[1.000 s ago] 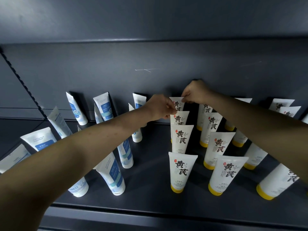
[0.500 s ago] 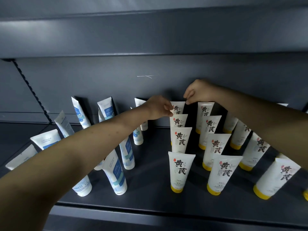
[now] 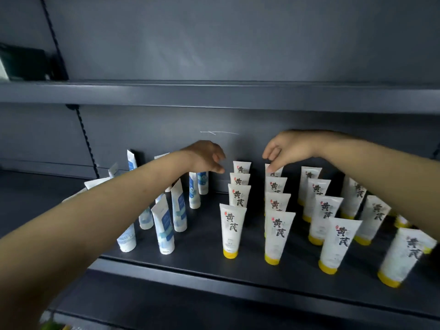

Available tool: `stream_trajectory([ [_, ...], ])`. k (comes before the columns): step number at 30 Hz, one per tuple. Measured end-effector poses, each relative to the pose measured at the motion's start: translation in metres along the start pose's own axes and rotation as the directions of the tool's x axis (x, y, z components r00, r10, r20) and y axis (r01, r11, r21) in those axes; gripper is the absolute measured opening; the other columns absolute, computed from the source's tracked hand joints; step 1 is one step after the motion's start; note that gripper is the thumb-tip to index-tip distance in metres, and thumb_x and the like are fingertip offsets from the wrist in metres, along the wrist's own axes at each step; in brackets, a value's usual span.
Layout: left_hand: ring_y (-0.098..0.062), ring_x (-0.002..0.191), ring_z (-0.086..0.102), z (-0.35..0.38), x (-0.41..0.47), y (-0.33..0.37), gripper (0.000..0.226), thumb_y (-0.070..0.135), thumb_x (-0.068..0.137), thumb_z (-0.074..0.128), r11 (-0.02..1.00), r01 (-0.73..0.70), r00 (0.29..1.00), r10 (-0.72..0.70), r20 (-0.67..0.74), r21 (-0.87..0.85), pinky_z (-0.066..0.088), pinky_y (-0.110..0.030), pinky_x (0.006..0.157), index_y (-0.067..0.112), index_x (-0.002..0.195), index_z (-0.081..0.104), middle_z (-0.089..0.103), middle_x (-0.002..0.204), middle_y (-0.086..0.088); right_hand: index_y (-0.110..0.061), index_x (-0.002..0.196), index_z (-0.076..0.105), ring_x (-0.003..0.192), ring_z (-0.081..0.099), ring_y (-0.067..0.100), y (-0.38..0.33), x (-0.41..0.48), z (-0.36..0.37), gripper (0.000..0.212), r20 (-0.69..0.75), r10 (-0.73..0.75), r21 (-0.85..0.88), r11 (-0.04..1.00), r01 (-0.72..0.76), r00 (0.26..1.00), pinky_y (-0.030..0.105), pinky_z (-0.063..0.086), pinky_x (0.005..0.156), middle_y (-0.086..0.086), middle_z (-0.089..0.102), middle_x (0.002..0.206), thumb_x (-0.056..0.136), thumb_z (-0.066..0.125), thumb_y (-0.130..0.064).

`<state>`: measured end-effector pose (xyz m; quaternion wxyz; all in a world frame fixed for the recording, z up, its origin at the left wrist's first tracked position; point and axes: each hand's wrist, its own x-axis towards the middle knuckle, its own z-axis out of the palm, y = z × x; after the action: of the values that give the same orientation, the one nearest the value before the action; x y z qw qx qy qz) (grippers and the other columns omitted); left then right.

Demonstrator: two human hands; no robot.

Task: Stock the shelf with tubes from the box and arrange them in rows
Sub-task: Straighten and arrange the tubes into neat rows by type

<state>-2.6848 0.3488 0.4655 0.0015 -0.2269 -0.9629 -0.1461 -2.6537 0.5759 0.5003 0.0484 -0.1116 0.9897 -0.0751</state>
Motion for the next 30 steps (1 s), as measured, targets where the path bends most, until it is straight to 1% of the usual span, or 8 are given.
stream_trajectory([
  [3, -0.018, 0.122, 0.049, -0.003, -0.029, 0.021, 0.049, 0.033, 0.089, 0.062, 0.993, 0.034, 0.999, -0.033, -0.005, 0.109, 0.036, -0.021, 0.095, 0.018, 0.134, 0.050, 0.055, 0.133, 0.001, -0.019, 0.118, 0.061, 0.106, 0.059, 0.015, -0.004, -0.037, 0.000, 0.049, 0.009, -0.009, -0.015, 1.000, 0.009, 1.000, 0.030, 0.044, 0.099, -0.004, 0.064, 0.114, 0.074, 0.077, -0.034],
  [5, -0.018, 0.123, 0.048, -0.003, -0.047, 0.032, 0.049, 0.034, 0.090, 0.060, 0.986, 0.053, 0.999, -0.053, -0.006, 0.156, 0.035, -0.022, 0.097, 0.017, 0.135, 0.050, 0.055, 0.133, 0.002, -0.020, 0.121, 0.059, 0.107, 0.058, 0.016, -0.008, -0.062, 0.001, 0.051, 0.019, -0.018, -0.048, 0.999, 0.019, 1.000, 0.029, 0.044, 0.098, -0.004, 0.063, 0.118, 0.076, 0.075, -0.037],
  [9, -0.018, 0.116, 0.054, -0.004, -0.077, 0.045, 0.047, 0.031, 0.086, 0.065, 0.990, 0.071, 0.997, -0.072, 0.004, 0.123, 0.040, -0.026, 0.099, 0.015, 0.129, 0.054, 0.059, 0.126, 0.001, -0.022, 0.125, 0.057, 0.110, 0.055, 0.014, -0.012, -0.103, 0.003, 0.053, 0.020, -0.036, -0.068, 0.997, 0.037, 0.999, 0.026, 0.042, 0.092, -0.007, 0.060, 0.123, 0.078, 0.072, -0.040],
  [13, -0.018, 0.116, 0.054, -0.006, -0.100, 0.048, 0.045, 0.031, 0.086, 0.066, 0.988, 0.104, 0.994, -0.106, 0.012, 0.115, 0.041, -0.032, 0.102, 0.016, 0.127, 0.056, 0.060, 0.125, 0.002, -0.020, 0.125, 0.058, 0.112, 0.055, 0.014, -0.020, -0.125, 0.005, 0.052, -0.017, -0.051, 0.015, 0.999, 0.052, 0.999, 0.027, 0.042, 0.096, -0.006, 0.059, 0.123, 0.078, 0.073, -0.038],
  [16, -0.018, 0.114, 0.055, -0.008, -0.112, 0.043, 0.045, 0.030, 0.085, 0.067, 0.988, 0.129, 0.991, -0.131, 0.019, 0.087, 0.041, -0.027, 0.097, 0.015, 0.127, 0.057, 0.060, 0.125, 0.001, -0.018, 0.125, 0.058, 0.112, 0.056, 0.016, -0.027, -0.133, 0.011, 0.051, -0.058, -0.063, 0.075, 0.995, 0.068, 0.996, 0.028, 0.043, 0.096, -0.003, 0.060, 0.124, 0.079, 0.072, -0.035],
  [18, -0.018, 0.113, 0.055, -0.010, -0.117, 0.039, 0.044, 0.031, 0.085, 0.067, 0.986, 0.145, 0.988, -0.148, 0.037, 0.078, 0.041, -0.025, 0.095, 0.017, 0.126, 0.056, 0.059, 0.125, 0.002, -0.017, 0.125, 0.059, 0.111, 0.057, 0.017, -0.030, -0.133, 0.016, 0.049, -0.066, -0.064, 0.096, 0.993, 0.070, 0.996, 0.028, 0.043, 0.096, -0.002, 0.060, 0.124, 0.081, 0.072, -0.033],
  [24, -0.017, 0.114, 0.055, -0.021, -0.108, 0.018, 0.043, 0.035, 0.085, 0.066, 0.980, 0.160, 0.985, -0.167, 0.049, 0.116, 0.039, -0.028, 0.098, 0.020, 0.125, 0.056, 0.059, 0.125, 0.004, -0.019, 0.123, 0.060, 0.111, 0.057, 0.018, -0.038, -0.112, 0.019, 0.046, -0.076, -0.043, 0.112, 0.992, 0.052, 0.996, 0.027, 0.043, 0.094, -0.002, 0.058, 0.126, 0.081, 0.070, -0.034],
  [30, -0.017, 0.114, 0.053, -0.022, -0.066, -0.028, 0.044, 0.036, 0.087, 0.063, 0.985, 0.107, 0.989, -0.119, 0.085, 0.131, 0.040, -0.026, 0.095, 0.022, 0.127, 0.055, 0.058, 0.128, 0.003, -0.022, 0.119, 0.061, 0.110, 0.058, 0.016, -0.052, -0.041, 0.021, 0.042, -0.075, -0.039, 0.124, 0.991, 0.048, 0.996, 0.025, 0.046, 0.088, -0.004, 0.061, 0.123, 0.080, 0.071, -0.036],
])
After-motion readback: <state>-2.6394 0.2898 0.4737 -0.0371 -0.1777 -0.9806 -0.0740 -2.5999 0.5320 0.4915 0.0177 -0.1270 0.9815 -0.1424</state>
